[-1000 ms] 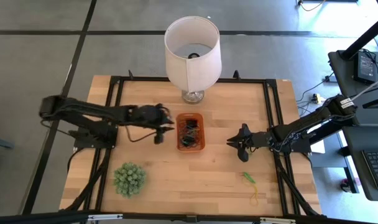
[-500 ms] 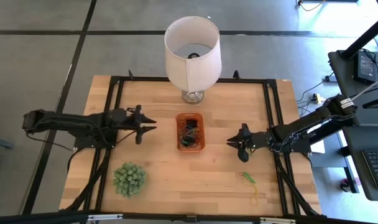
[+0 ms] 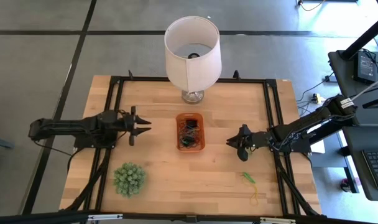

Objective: Pick and place rubber bands into bin
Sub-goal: Put the green rubber band into the orange bin

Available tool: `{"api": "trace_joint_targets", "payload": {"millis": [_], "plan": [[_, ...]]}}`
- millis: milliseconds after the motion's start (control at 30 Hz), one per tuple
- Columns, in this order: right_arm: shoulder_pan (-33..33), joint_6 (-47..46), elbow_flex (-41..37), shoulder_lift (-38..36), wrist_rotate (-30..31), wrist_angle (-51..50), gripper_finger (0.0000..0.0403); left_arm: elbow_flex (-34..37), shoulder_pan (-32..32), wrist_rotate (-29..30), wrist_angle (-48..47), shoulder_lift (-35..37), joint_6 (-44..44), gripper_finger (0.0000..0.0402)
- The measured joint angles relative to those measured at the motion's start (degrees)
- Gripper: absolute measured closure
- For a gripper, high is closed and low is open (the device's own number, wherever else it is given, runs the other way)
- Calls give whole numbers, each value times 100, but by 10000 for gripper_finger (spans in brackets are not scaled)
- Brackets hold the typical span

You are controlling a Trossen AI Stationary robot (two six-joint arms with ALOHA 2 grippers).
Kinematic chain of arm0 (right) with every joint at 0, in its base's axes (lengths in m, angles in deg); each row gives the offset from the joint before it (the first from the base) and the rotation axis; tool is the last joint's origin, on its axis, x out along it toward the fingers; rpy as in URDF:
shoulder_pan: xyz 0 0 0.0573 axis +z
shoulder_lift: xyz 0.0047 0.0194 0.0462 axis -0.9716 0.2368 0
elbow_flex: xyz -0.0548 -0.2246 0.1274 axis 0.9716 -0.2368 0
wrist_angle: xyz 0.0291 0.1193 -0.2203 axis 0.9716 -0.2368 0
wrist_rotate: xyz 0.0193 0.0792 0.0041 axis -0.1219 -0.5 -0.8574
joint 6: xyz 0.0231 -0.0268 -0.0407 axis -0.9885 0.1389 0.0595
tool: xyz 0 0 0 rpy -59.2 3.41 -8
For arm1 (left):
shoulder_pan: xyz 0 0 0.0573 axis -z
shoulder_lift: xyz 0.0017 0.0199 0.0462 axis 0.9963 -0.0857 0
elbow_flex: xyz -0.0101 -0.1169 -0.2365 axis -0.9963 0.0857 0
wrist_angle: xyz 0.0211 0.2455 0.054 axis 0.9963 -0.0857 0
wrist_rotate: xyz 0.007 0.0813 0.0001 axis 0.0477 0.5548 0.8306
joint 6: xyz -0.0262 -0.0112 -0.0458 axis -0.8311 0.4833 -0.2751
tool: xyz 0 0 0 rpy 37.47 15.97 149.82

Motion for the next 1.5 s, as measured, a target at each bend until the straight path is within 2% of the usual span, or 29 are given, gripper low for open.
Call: {"api": "trace_joint_targets", "payload": {"millis": [233, 467, 933, 1067, 1167, 1333, 1500], "plan": [[0, -16, 0, 0, 0, -1, 315, 0, 0, 11, -66, 752, -2, 288], [0, 20, 0, 0, 0, -131, 315, 0, 0, 11, -75, 1142, -68, 288], [0, 33, 0, 0, 0, -207, 315, 0, 0, 9, -77, 1172, 24, 288], [0, 373, 11, 2, 0, -421, 317, 0, 0, 11, -79, 1172, -63, 288], [0, 453, 341, 7, -2, -1407, 329, 0, 0, 9, -68, 1172, -64, 288], [2, 257, 1354, 18, -2, -3654, 360, 0, 0, 9, -62, 1172, -64, 288], [2, -663, 2348, 145, -429, -5571, 377, 0, 0, 9, -62, 1172, -64, 288]]}}
